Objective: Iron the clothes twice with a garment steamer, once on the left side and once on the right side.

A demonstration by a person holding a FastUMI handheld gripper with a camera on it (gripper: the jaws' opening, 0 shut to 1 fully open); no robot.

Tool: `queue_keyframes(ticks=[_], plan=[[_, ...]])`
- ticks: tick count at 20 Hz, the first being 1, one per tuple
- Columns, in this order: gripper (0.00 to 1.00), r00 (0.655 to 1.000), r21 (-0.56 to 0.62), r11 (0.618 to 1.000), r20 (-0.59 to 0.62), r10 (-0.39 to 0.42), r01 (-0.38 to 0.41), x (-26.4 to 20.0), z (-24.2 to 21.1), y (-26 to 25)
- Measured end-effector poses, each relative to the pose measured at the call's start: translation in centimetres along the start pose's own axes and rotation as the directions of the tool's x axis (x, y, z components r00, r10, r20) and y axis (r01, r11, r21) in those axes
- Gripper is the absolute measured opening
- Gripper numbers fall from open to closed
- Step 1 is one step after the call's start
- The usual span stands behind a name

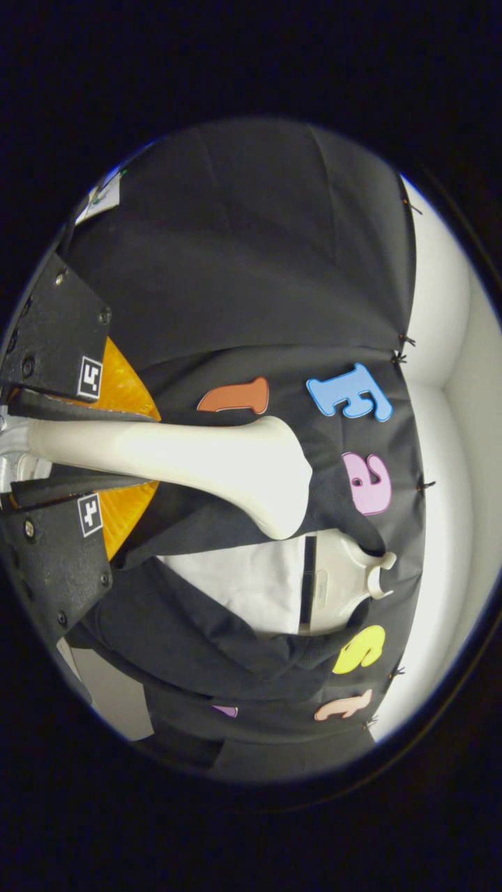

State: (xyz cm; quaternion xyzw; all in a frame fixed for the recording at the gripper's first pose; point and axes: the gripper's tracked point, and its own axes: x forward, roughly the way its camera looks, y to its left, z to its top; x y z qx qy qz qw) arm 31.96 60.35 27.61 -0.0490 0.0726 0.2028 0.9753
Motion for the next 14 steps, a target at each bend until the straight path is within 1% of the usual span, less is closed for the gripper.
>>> queue_keyframes(ticks=[5, 14], plan=[[0.36, 0.998, 0.006, 1.000, -0.059, -0.011, 0.011, 0.5, -3.2, -1.1], [0.36, 0.985, 0.004, 1.000, -0.174, 0.008, -0.007, 0.7, -10.4, -1.3]])
